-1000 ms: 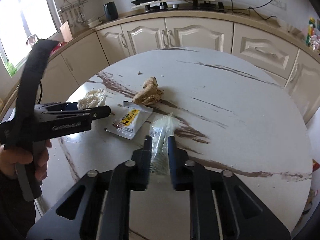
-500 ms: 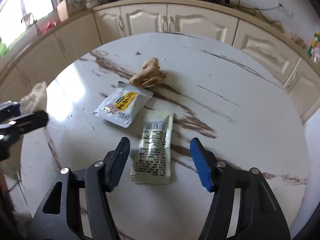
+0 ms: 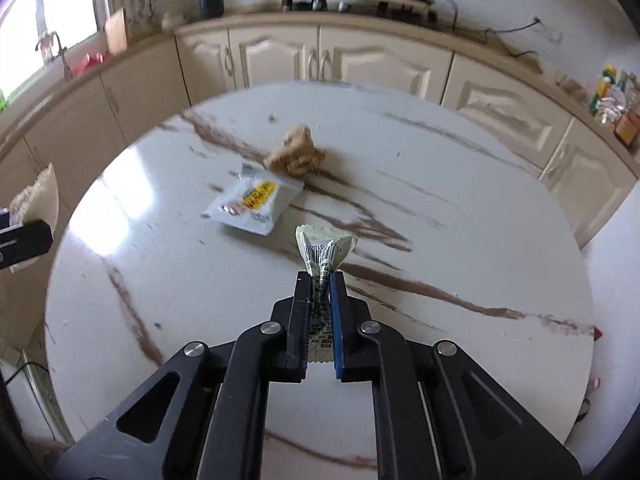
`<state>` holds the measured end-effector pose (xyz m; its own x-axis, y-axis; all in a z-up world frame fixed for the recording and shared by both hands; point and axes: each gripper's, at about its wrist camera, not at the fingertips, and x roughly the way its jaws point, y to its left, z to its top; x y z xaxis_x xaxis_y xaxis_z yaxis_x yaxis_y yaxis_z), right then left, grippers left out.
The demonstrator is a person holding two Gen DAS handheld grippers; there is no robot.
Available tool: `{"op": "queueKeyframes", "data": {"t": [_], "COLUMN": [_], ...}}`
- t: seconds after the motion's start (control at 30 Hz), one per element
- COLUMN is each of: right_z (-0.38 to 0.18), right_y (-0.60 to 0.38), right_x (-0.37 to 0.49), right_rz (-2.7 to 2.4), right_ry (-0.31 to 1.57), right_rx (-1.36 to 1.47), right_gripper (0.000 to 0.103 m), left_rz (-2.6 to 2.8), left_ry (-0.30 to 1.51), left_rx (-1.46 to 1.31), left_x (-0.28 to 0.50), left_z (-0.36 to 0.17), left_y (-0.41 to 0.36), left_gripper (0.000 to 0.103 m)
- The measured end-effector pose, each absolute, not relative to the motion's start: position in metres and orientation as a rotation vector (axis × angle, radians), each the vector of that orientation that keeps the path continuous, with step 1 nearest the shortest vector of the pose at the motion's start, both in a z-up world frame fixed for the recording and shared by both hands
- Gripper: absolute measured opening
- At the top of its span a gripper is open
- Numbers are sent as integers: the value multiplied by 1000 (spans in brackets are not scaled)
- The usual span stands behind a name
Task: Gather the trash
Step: 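Carry the bread piece and striped packet over the blue bin and open both tools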
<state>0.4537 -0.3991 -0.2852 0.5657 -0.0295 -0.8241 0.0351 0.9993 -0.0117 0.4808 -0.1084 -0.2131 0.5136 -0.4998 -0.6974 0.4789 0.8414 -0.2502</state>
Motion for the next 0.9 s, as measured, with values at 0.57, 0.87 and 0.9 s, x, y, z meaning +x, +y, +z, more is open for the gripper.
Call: {"op": "queueKeyframes", "data": {"t": [0.57, 0.87, 0.9], "right_z": [-221, -351, -368], "right_y": [-146, -29, -24], "right_x": [457, 508, 514], "right_rz": [441, 577, 572], "right_ry": [756, 998, 1028], "right_rx": [-42, -103, -111], "right_gripper": [9, 10, 10], "left_rz": [-299, -168, -167], "left_ry": [850, 1107, 1132], "left_rx": [-108, -171, -178], "left_x": [459, 496, 502], "left_z": [-227, -343, -357], "left_y": [100, 164, 166], "left_gripper": [50, 50, 50]}}
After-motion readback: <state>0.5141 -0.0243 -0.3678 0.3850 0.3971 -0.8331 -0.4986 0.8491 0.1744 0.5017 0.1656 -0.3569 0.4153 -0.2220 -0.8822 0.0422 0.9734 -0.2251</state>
